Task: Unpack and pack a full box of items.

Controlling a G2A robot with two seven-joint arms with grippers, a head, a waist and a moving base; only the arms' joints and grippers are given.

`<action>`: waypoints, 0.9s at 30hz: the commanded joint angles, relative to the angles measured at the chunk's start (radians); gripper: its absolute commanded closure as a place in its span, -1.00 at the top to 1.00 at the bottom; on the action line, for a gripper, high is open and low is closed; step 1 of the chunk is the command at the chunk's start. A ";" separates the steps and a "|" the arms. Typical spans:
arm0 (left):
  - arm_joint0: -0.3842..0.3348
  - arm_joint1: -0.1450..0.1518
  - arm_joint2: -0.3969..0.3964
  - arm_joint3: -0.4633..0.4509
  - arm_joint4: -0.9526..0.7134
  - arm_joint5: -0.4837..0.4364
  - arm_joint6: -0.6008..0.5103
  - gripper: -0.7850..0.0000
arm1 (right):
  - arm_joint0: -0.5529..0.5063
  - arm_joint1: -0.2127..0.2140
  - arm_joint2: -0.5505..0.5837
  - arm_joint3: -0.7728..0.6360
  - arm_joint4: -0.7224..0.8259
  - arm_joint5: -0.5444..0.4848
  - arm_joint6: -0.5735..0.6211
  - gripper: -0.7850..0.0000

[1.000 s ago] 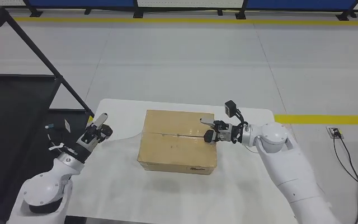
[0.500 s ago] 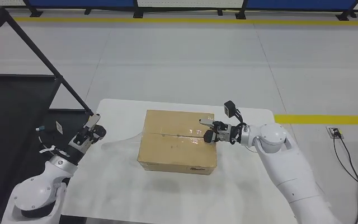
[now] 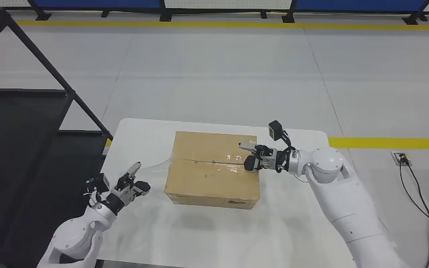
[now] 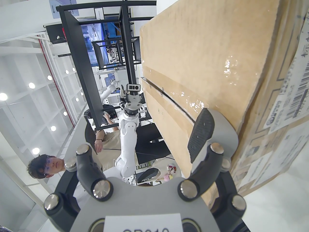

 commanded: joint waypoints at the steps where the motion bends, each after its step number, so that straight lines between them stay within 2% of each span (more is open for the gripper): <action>1: -0.022 -0.003 0.023 0.030 0.010 0.003 0.010 1.00 | 0.000 0.000 0.000 0.000 0.000 0.000 0.000 1.00; 16: -0.202 -0.044 0.149 0.236 -0.061 0.099 0.199 1.00 | 0.000 0.000 0.000 0.000 0.000 0.000 0.000 1.00; 23: -0.290 -0.068 0.196 0.322 -0.098 0.087 0.267 1.00 | 0.000 0.000 0.000 0.000 0.000 0.000 0.000 1.00; 27: -0.322 -0.078 0.207 0.357 -0.117 0.034 0.274 1.00 | 0.000 0.000 0.000 0.000 0.000 0.000 0.000 1.00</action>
